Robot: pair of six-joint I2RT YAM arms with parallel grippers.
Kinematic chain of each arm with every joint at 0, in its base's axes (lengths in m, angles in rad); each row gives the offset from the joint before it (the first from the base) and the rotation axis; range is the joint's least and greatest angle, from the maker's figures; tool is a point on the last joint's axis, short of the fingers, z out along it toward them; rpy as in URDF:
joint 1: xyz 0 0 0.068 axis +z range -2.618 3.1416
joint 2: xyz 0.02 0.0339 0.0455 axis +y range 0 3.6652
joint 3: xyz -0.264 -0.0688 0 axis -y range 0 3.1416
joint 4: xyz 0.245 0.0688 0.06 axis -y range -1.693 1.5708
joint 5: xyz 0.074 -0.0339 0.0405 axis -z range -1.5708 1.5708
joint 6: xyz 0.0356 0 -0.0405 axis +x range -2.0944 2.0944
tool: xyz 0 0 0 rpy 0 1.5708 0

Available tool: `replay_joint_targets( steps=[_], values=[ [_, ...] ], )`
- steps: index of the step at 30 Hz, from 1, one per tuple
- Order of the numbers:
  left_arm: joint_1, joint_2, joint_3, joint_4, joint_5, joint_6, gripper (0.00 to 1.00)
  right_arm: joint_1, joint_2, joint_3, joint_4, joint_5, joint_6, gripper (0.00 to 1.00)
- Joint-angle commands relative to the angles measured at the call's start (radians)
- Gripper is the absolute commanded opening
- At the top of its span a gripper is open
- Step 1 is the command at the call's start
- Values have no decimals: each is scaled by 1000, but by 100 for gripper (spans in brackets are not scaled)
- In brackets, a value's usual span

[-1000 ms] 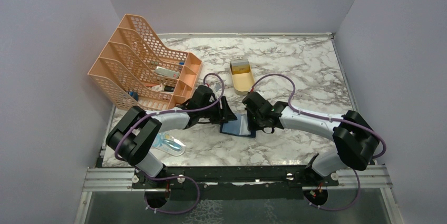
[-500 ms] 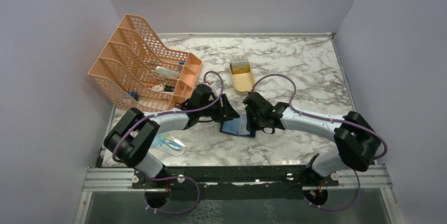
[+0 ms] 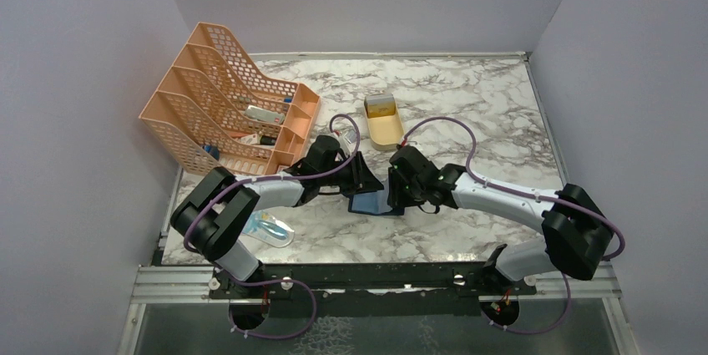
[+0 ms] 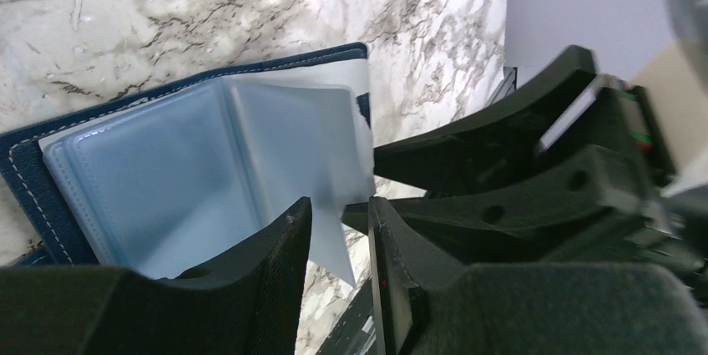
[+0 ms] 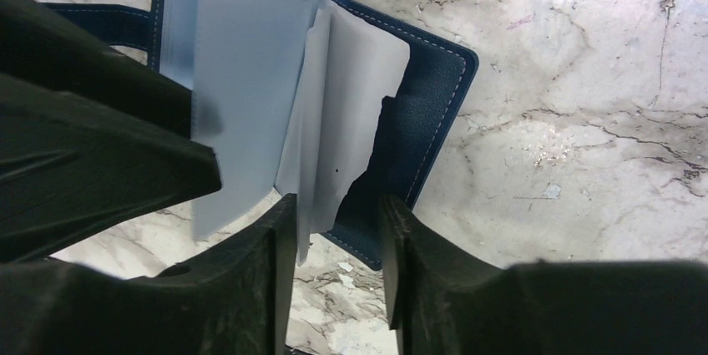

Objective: Put the credit cards into the card holder
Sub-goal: Turn over the card slot in the card holder, then move the storage box to the center of the board.

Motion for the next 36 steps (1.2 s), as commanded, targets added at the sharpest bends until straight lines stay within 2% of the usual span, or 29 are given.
replay_joint_targets(
  steps=[1,3,6,9,14,21,26,31,36],
  values=[
    [-7,45,43,41,29,8,33,0,-80,-14,-5,12,4,53],
    [-9,62,63,41,32,13,33,0,-113,-25,3,5,3,57],
    [-15,89,91,42,37,17,35,0,-147,-33,5,-1,8,57],
    [-24,123,117,42,46,17,41,0,-165,-28,3,-8,11,54],
    [-38,155,137,43,44,26,46,0,-195,-13,-3,1,17,49],
    [-42,187,118,43,25,65,38,0,-255,36,24,88,-3,48],
    [-49,190,97,42,5,98,34,-30,-201,149,13,175,-82,48],
    [-55,190,90,43,9,87,34,-147,-117,251,39,95,-145,48],
    [-59,167,108,42,18,74,37,-157,-44,279,57,28,-120,45]
  ],
)
